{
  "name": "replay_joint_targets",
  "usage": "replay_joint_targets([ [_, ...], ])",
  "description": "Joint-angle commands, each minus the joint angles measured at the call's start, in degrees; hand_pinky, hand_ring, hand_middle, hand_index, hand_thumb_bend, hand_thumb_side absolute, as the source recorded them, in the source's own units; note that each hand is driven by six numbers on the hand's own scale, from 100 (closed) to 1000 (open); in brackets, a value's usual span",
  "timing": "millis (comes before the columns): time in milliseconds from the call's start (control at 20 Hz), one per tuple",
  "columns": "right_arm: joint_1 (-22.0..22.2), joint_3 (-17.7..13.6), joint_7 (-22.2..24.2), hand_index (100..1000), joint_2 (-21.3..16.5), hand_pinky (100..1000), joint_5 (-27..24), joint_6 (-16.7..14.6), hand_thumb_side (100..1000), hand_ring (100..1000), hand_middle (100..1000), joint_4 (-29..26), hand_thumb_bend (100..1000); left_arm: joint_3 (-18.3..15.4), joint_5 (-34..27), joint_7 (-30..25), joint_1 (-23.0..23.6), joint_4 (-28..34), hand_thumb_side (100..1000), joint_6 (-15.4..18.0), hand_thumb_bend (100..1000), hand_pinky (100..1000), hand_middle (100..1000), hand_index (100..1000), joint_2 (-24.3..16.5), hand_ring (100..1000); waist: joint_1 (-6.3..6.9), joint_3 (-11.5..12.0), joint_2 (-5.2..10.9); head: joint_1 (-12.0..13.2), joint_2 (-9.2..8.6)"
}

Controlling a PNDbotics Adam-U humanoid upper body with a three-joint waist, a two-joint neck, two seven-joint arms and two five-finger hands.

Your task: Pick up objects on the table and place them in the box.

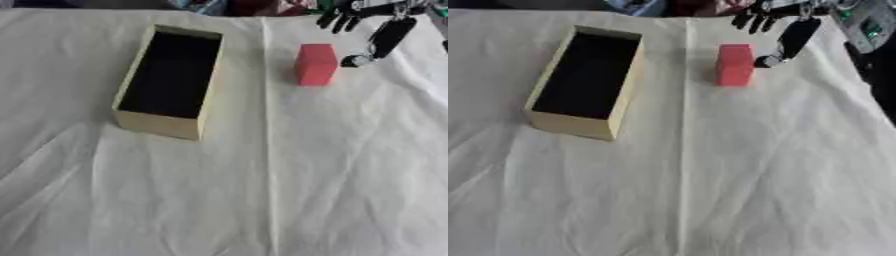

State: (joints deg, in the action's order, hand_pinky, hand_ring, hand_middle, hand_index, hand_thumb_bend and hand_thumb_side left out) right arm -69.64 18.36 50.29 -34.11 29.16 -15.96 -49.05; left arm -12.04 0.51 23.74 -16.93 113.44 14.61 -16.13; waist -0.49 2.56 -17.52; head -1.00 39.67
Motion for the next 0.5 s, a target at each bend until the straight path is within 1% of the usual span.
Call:
replay_joint_targets([
  [50, -1.8, -1.6, 1.4, 985, 0.3, 865, 2.8, -1.1, 135, 887, 926, 0.8, 355, 0.1, -0.1, -0.3, -0.7, 1.2, 100, 0.1, 138, 573, 527, 678, -0.6, 546, -0.60, 0.2, 2.00, -0.4, -0.48],
  [200, -2.1, -2.2, 0.5, 996, 1.5, 855, 5.5, -0.8, 139, 879, 940, 2.1, 369, 0.1, -0.2, -0.3, -0.7, 1.2, 100, 0.1, 132, 573, 526, 677, -0.5, 546, -0.58, 0.4, 1.82, -0.8, -0.63],
  [250, -2.2, -2.3, 0.2, 998, 1.7, 855, 6.4, -0.8, 142, 881, 942, 2.5, 390, 0.1, -0.2, -0.3, -0.7, 1.2, 100, 0.1, 136, 573, 526, 677, -0.5, 546, -0.59, 0.4, 1.75, -0.9, -0.66],
  [500, -2.4, -3.1, -1.8, 999, 2.2, 856, 10.6, -0.6, 169, 900, 947, 3.6, 419, 0.1, -0.3, -0.4, -0.8, 1.2, 100, 0.1, 134, 572, 526, 677, -0.4, 545, -0.69, 0.6, 1.36, -1.2, -0.84],
])
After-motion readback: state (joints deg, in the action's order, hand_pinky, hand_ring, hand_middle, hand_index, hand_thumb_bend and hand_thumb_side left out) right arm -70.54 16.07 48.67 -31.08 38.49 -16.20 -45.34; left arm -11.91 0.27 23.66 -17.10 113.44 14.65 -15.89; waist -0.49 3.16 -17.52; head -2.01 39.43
